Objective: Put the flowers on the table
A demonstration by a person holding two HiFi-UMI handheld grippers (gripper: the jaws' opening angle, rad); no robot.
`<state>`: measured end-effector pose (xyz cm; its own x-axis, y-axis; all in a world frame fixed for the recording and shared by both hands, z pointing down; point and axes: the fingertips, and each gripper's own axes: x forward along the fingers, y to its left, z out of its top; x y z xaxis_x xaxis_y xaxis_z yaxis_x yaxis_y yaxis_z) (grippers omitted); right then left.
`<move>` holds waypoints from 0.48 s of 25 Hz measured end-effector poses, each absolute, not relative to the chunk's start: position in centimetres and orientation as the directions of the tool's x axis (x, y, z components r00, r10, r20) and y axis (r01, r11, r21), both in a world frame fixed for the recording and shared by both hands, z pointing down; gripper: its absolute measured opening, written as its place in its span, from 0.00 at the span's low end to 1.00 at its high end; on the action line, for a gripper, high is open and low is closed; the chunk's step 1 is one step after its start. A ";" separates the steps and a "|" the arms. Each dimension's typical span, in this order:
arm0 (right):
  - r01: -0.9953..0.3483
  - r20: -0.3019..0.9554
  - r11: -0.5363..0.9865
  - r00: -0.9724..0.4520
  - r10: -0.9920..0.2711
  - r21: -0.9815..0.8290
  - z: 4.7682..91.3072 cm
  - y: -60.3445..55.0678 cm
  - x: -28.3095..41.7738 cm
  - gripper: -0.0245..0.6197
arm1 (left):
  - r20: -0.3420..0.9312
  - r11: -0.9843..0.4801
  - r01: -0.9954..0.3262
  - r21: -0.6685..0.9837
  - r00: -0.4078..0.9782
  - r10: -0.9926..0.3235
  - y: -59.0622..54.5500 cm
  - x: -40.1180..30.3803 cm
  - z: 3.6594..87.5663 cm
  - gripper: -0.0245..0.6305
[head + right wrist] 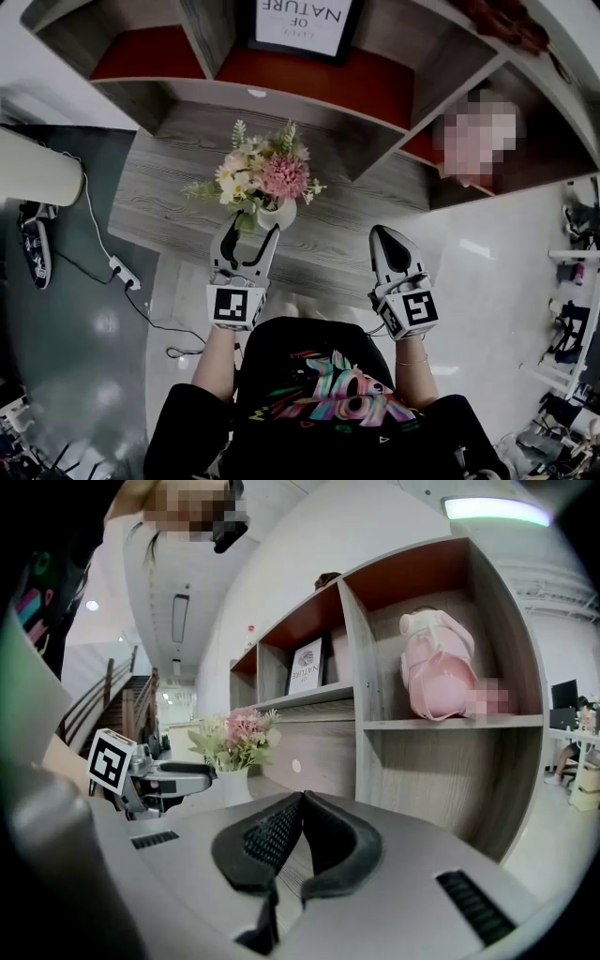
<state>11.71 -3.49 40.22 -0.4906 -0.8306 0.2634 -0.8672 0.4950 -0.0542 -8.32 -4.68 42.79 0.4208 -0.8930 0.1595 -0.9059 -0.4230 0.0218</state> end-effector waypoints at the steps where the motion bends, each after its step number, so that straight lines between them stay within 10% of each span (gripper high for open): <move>1: -0.865 0.267 0.500 -0.492 -0.828 -0.043 40.1 -3.4 11.8 0.06 | 0.161 -0.428 -0.904 0.020 0.425 -0.891 -4.2 -8.3 42.5 0.47; 12: -0.862 0.244 0.507 -0.496 -0.833 -0.020 36.3 -3.1 11.9 0.06 | 0.116 -0.413 -0.911 0.004 0.410 -0.905 -1.7 -8.1 36.9 0.28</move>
